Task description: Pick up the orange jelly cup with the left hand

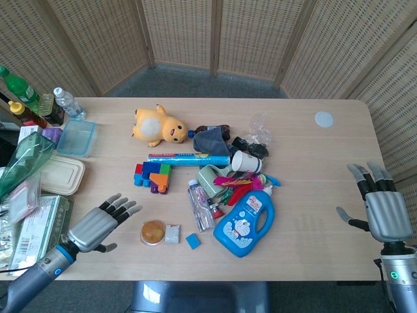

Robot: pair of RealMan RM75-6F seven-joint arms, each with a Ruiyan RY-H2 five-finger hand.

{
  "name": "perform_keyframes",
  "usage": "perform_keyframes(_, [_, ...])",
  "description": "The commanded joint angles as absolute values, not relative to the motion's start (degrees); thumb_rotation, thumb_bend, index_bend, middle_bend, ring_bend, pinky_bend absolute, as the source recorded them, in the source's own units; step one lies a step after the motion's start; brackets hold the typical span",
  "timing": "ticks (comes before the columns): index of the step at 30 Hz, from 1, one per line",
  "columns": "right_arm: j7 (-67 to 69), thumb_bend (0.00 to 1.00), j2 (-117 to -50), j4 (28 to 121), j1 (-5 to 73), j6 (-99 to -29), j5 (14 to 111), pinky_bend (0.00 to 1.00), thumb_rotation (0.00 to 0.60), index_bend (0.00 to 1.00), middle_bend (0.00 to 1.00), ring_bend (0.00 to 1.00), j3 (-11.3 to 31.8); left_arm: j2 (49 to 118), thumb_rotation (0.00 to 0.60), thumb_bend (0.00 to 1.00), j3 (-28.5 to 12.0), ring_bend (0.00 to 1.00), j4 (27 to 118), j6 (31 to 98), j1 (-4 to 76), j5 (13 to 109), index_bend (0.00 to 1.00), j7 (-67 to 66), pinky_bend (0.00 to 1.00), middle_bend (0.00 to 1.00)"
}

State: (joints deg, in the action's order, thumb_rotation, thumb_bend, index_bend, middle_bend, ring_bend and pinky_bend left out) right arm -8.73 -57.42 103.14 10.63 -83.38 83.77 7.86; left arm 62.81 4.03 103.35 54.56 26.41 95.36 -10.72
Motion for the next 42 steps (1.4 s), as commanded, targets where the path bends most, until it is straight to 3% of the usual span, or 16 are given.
perform_keyframes(1, [-8.59, 0.23, -57.25, 103.24, 10.44, -83.57, 83.78, 0.00, 0.518, 0.09, 0.17, 0.00, 7.80, 65.21, 0.600, 0.25, 4.65, 0.00, 101.56, 52.70, 27.40, 95.09, 0.00, -13.28, 0.00, 0.00])
perform_keyframes(15, [-7.88, 0.23, -55.50, 104.02, 8.79, -85.54, 84.30, 0.00, 0.515, 0.09, 0.17, 0.00, 7.53, 76.68, 0.600, 0.25, 5.29, 0.00, 92.99, 48.56, 29.58, 92.32, 0.00, -15.51, 0.00, 0.00])
perform_keyframes(33, [-7.17, 0.23, -54.39, 104.02, 7.46, -86.76, 83.65, 0.00, 0.516, 0.09, 0.17, 0.00, 7.74, 87.21, 0.600, 0.25, 4.99, 0.00, 81.40, 50.29, 31.79, 93.08, 0.00, -11.68, 0.00, 0.00])
perform_keyframes(39, [-7.10, 0.23, -54.29, 104.03, 7.17, -86.84, 83.33, 0.00, 0.513, 0.09, 0.17, 0.00, 7.75, 90.33, 0.600, 0.25, 5.47, 0.00, 77.94, 50.81, 32.27, 93.53, 0.10, -9.39, 0.01, 0.00])
perform_keyframes(42, [-7.18, 0.23, -54.14, 104.13, 7.01, -86.99, 83.15, 0.00, 0.516, 0.09, 0.17, 0.00, 7.83, 91.25, 0.600, 0.27, 5.78, 0.00, 76.50, 52.25, 32.20, 94.32, 0.20, -7.87, 0.11, 0.00])
